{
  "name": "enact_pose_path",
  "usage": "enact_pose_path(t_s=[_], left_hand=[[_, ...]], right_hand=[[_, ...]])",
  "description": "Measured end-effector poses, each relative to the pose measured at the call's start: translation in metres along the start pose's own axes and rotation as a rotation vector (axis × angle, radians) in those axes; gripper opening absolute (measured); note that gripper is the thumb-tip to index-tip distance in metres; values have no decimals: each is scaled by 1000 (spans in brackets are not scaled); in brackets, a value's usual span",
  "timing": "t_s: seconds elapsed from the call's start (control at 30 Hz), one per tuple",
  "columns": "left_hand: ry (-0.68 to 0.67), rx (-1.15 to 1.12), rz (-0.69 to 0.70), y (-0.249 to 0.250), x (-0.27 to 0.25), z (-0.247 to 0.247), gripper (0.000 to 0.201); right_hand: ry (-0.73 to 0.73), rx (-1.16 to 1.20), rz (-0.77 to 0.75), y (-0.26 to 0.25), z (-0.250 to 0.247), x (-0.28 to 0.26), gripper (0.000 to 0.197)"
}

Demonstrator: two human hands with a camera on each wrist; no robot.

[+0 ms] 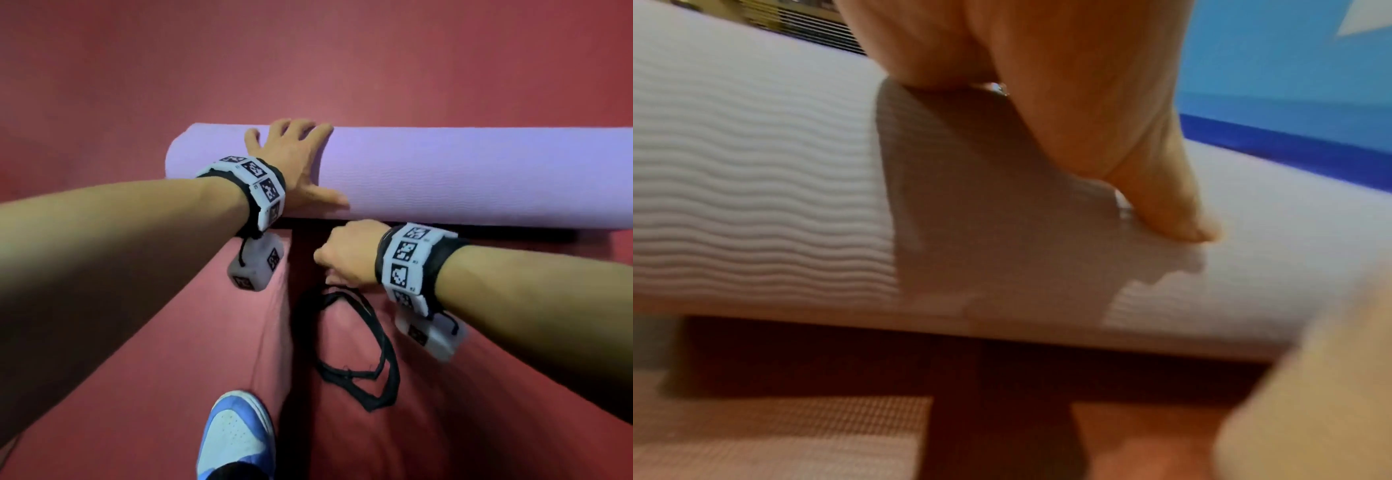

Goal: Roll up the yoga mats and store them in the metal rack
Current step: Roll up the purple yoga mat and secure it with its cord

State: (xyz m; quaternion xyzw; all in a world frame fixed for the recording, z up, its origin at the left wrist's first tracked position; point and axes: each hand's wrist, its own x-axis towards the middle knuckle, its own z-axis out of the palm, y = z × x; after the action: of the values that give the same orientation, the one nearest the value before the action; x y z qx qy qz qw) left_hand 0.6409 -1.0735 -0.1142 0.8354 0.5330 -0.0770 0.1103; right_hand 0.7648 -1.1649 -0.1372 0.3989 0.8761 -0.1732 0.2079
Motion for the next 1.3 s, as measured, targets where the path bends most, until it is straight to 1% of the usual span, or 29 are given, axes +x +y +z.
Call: enact_pose_path(t_s=[0.03,0.07,0.13,0.2,0.23,0.27,0.3,0.37,0.43,0.47,0.5,0.53,0.57,0.6,0.63,0.67,0.7,0.73,0.8,0.83,0.87,0.9,0.97,1.03,1.07,1.13,1.2,1.23,1.3], left_hand=[[8,-54,-21,-4,1,-3,103],[34,-106,-56,-8,2,-5,97],[107,-172,-169,-23,-1,-6,92],[157,-209,-319,-36,-9,-6,97],[145,-223,-397,-39,-12,-6,104],[115,-234,-456,-38,-15,-8,109],[79,-244,-497,-39,-16,-8,111],[37,-288,-564,-42,-13,-8,98],[54,-337,-641,-53,-11,-10,82],[70,-366,-692,-59,-13,-12,84],[75,-409,-756,-66,-14,-12,95],[67,-466,-827,-70,-17,-13,113],[59,-535,-899,-76,-18,-14,131],[57,-610,-960,-82,-20,-14,144],[63,-686,-1015,-89,-21,-15,150],[63,-745,-1058,-97,-24,-19,149],[43,-769,-1087,-104,-28,-25,142],[18,-788,-1101,-110,-33,-29,129],[15,-882,-1096,-120,-47,-28,98],[19,-970,-1097,-117,-56,-31,85],[14,-1063,-1100,-110,-64,-36,78],[8,-1113,-1115,-104,-70,-44,76],[7,-1099,-1127,-91,-80,-72,84],[18,-1006,-1070,-82,-82,-110,94],[46,-976,-1021,-75,-82,-130,95],[94,-920,-876,-55,-87,-190,106],[124,-862,-755,-29,-86,-236,107],[127,-819,-687,-11,-90,-270,104],[101,-748,-544,25,-97,-324,103]], right_hand=[[-84,38,29,-9,11,6,42],[-135,70,53,-14,21,9,47],[-195,126,85,-18,37,15,50],[-204,169,97,-20,43,18,37],[-184,185,104,-21,39,18,29],[-130,207,106,-20,32,19,24],[-40,245,93,-16,22,22,23],[155,356,71,-8,-6,27,27],[411,475,55,2,-35,32,45],[524,511,85,10,-47,34,50],[604,540,141,18,-55,36,48],[635,545,217,26,-63,37,42],[628,523,276,32,-68,39,37],[603,507,319,35,-70,40,34],[586,500,347,35,-71,42,33],[576,502,358,34,-72,42,33],[573,517,355,32,-72,43,33],[560,560,367,30,-74,43,33],[537,614,430,26,-75,41,32],[529,607,466,25,-79,40,31],[519,599,509,23,-85,36,30],[504,607,545,21,-92,32,30],[476,669,579,11,-111,18,31],[497,752,608,6,-135,2,35],[519,804,637,5,-148,-9,37],[566,930,683,3,-191,-46,41],[687,1050,701,7,-226,-76,42],[720,1091,691,6,-253,-97,39],[774,1184,724,5,-302,-132,24]])
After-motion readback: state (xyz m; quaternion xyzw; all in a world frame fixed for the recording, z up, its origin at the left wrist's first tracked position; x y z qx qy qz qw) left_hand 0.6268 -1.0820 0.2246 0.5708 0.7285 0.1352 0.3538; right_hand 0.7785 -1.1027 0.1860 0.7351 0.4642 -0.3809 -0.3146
